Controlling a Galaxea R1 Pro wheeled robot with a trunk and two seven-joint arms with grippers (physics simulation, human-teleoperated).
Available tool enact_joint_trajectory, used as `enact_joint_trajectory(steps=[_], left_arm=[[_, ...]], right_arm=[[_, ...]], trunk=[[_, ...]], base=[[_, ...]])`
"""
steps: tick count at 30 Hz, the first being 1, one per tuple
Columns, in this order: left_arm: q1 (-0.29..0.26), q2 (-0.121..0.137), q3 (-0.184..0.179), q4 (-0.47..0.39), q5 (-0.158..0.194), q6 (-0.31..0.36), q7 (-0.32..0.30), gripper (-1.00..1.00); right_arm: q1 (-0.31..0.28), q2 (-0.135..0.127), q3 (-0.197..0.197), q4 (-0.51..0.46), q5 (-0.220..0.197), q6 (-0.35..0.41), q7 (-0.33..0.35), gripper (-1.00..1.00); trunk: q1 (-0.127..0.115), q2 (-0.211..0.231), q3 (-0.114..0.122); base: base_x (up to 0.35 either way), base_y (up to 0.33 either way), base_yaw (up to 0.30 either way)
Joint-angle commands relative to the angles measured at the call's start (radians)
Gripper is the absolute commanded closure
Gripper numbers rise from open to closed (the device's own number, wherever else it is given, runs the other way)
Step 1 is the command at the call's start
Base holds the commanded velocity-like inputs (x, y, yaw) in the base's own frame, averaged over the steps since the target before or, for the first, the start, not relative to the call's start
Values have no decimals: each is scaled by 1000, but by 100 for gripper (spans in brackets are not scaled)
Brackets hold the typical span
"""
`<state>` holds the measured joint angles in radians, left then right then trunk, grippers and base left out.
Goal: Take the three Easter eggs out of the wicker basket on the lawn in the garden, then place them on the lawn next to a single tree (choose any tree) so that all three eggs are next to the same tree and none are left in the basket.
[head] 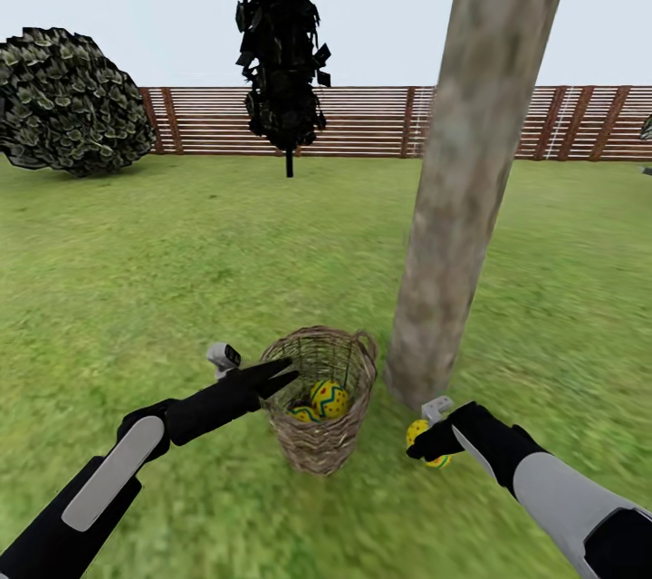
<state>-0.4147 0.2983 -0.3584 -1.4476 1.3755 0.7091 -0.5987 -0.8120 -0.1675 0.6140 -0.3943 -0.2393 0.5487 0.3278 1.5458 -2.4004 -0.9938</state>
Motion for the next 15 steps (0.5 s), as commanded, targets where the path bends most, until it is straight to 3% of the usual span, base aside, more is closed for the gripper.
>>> enact_joint_trajectory(steps=[1,3,5,9,13,15], left_arm=[[-1,1,-1,1,8,6,0,-100],[-1,1,-1,0,8,5,0,-100],[-1,1,-1,1,7,5,0,-100],[-1,1,-1,20,9,4,-1,-100],[-1,1,-1,28,10,4,-1,-100],[-1,1,-1,29,10,4,-1,-100]], right_arm=[[-1,-11,6,-6,-10,5,25,-100],[-1,-39,0,-14,-11,5,89,-100],[-2,-104,-26,-35,-11,8,219,-100],[-4,-193,-109,-144,-11,14,462,-100],[-4,-226,-151,-249,-11,71,545,-100],[-4,-231,-196,-339,-12,139,559,-100]], trunk=[[0,0,-1],[0,0,-1],[0,0,-1],[0,0,-1],[0,0,-1],[0,0,-1]], base=[[30,331,0],[16,335,0],[5,330,0],[1,143,0],[0,20,0],[0,3,0]])
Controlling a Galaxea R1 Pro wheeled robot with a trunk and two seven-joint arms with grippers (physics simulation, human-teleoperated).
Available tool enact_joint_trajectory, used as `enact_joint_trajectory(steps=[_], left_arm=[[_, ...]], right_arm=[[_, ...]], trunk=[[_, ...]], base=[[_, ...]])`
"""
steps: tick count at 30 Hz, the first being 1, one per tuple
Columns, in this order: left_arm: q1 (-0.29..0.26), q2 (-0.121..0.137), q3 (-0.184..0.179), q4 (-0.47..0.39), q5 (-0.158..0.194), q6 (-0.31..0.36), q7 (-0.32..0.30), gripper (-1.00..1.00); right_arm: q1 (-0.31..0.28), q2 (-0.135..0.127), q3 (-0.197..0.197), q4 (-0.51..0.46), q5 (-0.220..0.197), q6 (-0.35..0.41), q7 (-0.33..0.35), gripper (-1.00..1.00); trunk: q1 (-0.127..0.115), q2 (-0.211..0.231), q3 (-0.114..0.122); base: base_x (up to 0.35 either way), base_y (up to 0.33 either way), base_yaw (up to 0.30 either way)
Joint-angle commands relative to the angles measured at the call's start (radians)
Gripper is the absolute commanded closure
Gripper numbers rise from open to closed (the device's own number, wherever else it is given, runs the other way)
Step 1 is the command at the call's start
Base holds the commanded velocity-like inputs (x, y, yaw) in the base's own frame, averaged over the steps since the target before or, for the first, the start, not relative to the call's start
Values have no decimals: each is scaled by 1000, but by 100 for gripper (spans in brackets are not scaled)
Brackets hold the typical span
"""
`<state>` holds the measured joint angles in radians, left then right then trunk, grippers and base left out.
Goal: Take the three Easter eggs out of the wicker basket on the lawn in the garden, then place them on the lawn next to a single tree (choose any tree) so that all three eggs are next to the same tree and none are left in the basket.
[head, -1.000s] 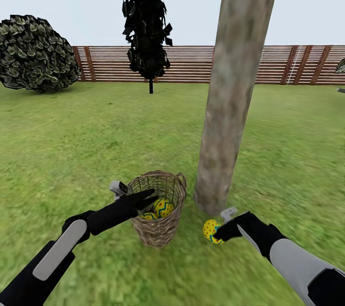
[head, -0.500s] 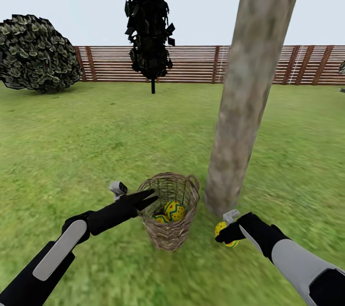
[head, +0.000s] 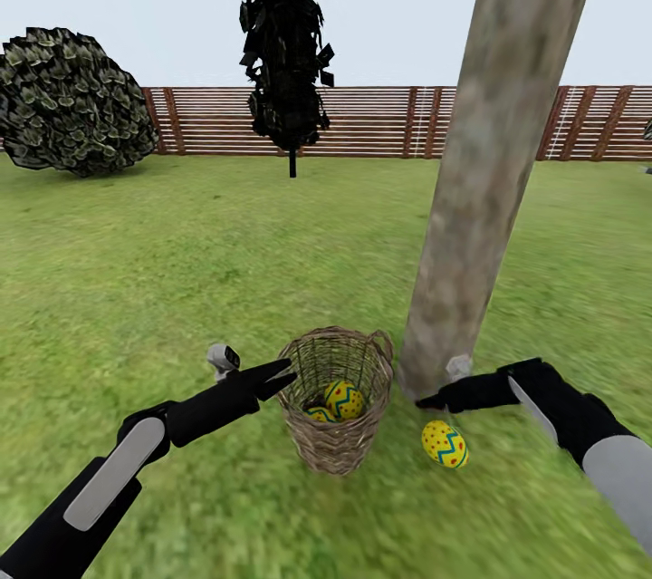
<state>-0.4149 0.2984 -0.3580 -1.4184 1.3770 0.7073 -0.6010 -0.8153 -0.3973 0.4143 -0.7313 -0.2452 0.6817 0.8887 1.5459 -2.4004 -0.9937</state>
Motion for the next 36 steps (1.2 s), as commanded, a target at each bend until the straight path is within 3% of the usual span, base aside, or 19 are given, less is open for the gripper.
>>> enact_joint_trajectory(steps=[1,4,8,10,11,16,19,21,23,26,31,36], left_arm=[[-1,1,-1,1,8,6,1,-100],[-1,1,-1,1,8,6,1,-100],[-1,0,-1,1,8,6,0,-100],[-1,0,-1,1,8,5,0,-100],[-1,0,-1,1,7,5,0,-100],[-1,0,0,1,8,4,-3,-100],[-1,-1,0,1,8,4,-3,-100],[-1,-1,1,2,8,3,-3,-100],[-1,-1,1,2,7,3,-3,-100],[-1,-1,1,3,7,2,-2,-100],[-1,-2,2,44,8,-6,-6,-100],[-1,-7,2,81,8,-8,-8,-100]], right_arm=[[-1,-1,-32,-46,-6,24,0,-100],[-1,3,-82,-144,-7,79,-1,-100],[-1,8,-96,-257,1,248,-17,-100],[0,21,-96,-333,-1,299,-61,-100],[0,32,-96,-350,-3,306,-82,-100],[1,138,-96,-382,-5,327,-241,-100],[0,171,-95,-383,-4,327,-318,-100],[1,221,-93,-384,-5,328,-433,-100],[1,247,-91,-381,-4,328,-474,-100],[2,269,-91,-375,-5,328,-506,-100],[4,276,-91,-356,-6,326,-526,-100],[5,290,-91,-326,-9,326,-593,-100]], trunk=[[0,0,-1],[0,0,-1],[0,0,-1],[0,0,-1],[0,0,-1],[0,0,-1],[0,0,-1],[0,0,-1],[0,0,-1],[0,0,-1],[0,0,3],[0,0,9]], base=[[0,1,0],[0,0,0],[0,0,0],[105,92,0],[180,155,0],[248,201,0],[268,213,0],[269,219,0],[269,226,0],[269,229,0],[119,148,-129],[135,288,-208]])
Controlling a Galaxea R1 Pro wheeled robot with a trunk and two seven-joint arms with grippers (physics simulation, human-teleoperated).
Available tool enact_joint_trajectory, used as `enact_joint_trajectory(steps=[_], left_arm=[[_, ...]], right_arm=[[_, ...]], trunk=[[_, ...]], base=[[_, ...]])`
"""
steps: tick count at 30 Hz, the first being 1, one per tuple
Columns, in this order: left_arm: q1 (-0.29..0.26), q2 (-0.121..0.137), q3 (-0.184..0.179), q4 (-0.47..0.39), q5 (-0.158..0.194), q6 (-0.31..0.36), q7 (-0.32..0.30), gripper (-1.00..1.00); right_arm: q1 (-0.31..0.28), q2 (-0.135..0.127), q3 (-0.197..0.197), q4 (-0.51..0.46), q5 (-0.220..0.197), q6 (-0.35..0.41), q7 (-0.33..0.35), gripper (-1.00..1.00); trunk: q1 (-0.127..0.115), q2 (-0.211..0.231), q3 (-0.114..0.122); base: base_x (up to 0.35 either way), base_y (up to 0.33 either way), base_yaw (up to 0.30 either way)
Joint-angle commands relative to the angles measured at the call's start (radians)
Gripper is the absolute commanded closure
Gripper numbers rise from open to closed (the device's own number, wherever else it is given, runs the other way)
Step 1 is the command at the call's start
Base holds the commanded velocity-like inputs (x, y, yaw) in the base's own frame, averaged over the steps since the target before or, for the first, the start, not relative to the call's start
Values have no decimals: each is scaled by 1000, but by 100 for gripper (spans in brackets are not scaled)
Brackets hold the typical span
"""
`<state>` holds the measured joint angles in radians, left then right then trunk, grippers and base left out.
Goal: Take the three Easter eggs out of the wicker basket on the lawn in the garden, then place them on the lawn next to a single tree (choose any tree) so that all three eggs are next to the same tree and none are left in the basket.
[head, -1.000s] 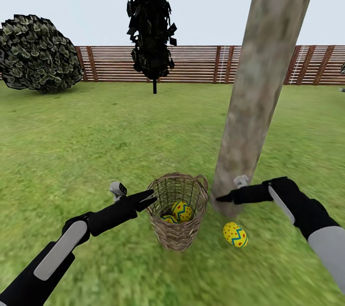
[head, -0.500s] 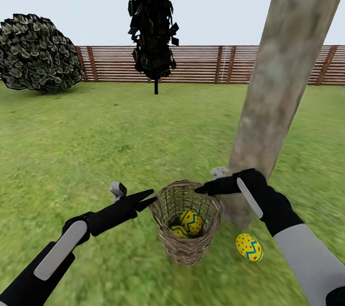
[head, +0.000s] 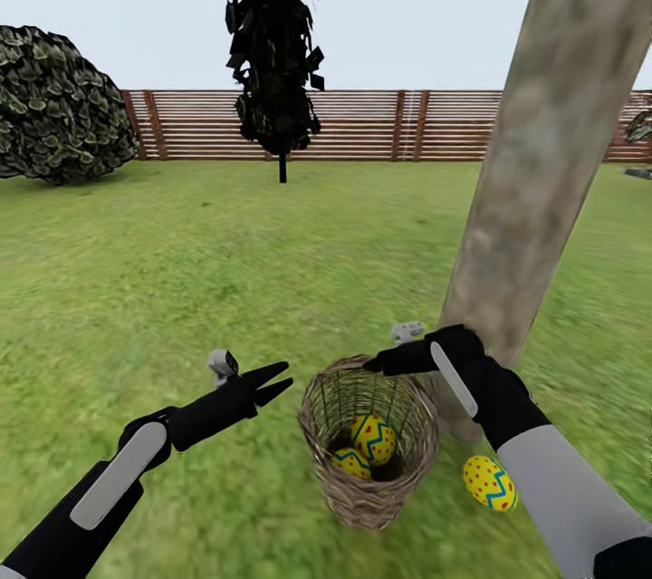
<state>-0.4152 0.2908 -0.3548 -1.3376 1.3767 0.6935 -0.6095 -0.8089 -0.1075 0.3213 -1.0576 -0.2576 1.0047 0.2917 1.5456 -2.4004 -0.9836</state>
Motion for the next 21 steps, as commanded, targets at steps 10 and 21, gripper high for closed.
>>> enact_joint_trajectory(steps=[10,21], left_arm=[[0,2,-1,2,6,5,2,-100],[0,2,4,6,7,3,2,-100]], right_arm=[[-1,88,14,136,9,-5,-197,-100],[-1,96,71,235,8,-9,-203,-100]], trunk=[[0,0,11],[0,0,13]], base=[[107,238,-210],[3,6,-31]])
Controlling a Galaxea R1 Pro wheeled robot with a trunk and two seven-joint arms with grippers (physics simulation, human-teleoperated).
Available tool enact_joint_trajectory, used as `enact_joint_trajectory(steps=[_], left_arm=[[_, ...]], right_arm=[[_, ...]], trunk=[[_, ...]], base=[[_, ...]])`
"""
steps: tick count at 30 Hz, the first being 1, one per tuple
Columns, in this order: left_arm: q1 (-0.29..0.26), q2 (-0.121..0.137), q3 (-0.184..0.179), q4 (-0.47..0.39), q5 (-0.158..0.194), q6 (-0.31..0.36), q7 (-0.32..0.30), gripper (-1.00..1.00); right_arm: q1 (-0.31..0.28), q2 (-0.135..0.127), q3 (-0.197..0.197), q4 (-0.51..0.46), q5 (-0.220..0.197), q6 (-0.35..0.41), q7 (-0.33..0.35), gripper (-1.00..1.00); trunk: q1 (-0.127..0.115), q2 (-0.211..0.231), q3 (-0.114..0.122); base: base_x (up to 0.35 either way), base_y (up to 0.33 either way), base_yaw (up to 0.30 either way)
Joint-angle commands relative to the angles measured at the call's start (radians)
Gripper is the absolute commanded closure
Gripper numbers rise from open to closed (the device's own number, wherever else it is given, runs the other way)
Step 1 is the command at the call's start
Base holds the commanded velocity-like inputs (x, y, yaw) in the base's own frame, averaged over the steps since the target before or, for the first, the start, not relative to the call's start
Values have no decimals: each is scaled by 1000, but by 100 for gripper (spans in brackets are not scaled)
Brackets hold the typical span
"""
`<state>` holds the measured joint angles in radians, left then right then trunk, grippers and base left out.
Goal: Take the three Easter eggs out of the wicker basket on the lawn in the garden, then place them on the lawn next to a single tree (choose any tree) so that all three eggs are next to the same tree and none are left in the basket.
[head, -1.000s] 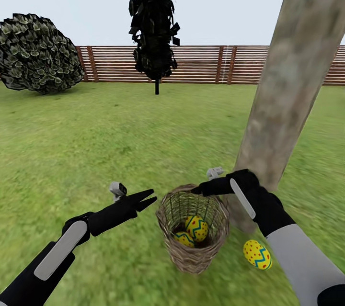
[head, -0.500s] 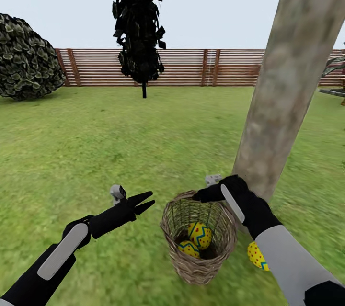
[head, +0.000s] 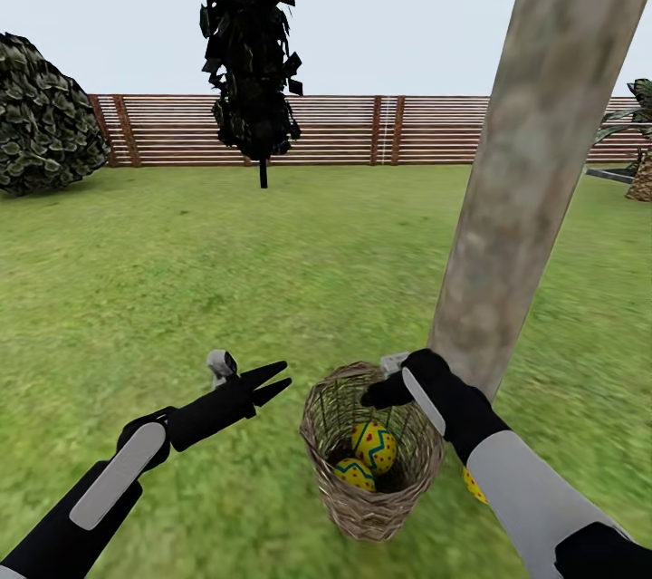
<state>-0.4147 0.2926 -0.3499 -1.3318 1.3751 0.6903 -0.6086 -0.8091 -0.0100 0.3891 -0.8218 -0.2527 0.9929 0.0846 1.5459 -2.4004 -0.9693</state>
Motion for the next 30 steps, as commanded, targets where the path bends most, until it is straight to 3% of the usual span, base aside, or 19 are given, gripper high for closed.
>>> enact_joint_trajectory(steps=[1,4,5,8,11,14,19,21,25,27,30], left_arm=[[0,0,-1,1,8,6,1,-100],[-1,-6,-1,5,4,5,2,-100],[-1,-9,-1,23,3,5,3,-100],[0,-8,3,42,3,5,3,-100],[-1,-7,29,53,2,6,3,-100],[-1,-8,47,54,1,5,3,-100],[-1,-10,76,43,4,-1,2,-100],[-1,-10,130,35,6,-2,0,-100],[-1,-10,202,28,6,-3,-12,-100],[-1,-10,232,29,3,-4,-31,-100],[-1,-10,242,28,0,-4,-38,-100]], right_arm=[[-1,-1,3,4,3,3,4,-100],[-1,6,3,13,1,4,4,-100],[-1,37,4,34,6,4,0,-100],[-1,70,1,88,2,4,-53,-100],[-9,126,-2,144,-2,2,-140,-100],[-12,153,-4,193,-4,1,-187,-100],[-17,159,-12,281,-4,-65,-284,-100],[-17,159,-60,291,-4,-95,-296,-100],[-18,158,-154,294,-4,-110,-301,-100],[-18,158,-181,295,-4,-112,-302,-100],[-18,160,-189,295,-5,-114,-303,-100]], trunk=[[0,0,-1],[0,0,-1],[0,0,-1],[0,0,-1],[0,0,-1],[0,0,-1],[0,0,-1],[0,0,-1],[0,0,-1],[0,0,-1],[0,0,-1]], base=[[0,0,0],[0,0,0],[0,0,0],[0,0,0],[0,0,0],[0,0,0],[0,0,0],[0,0,0],[0,0,0],[74,26,0],[243,120,0]])
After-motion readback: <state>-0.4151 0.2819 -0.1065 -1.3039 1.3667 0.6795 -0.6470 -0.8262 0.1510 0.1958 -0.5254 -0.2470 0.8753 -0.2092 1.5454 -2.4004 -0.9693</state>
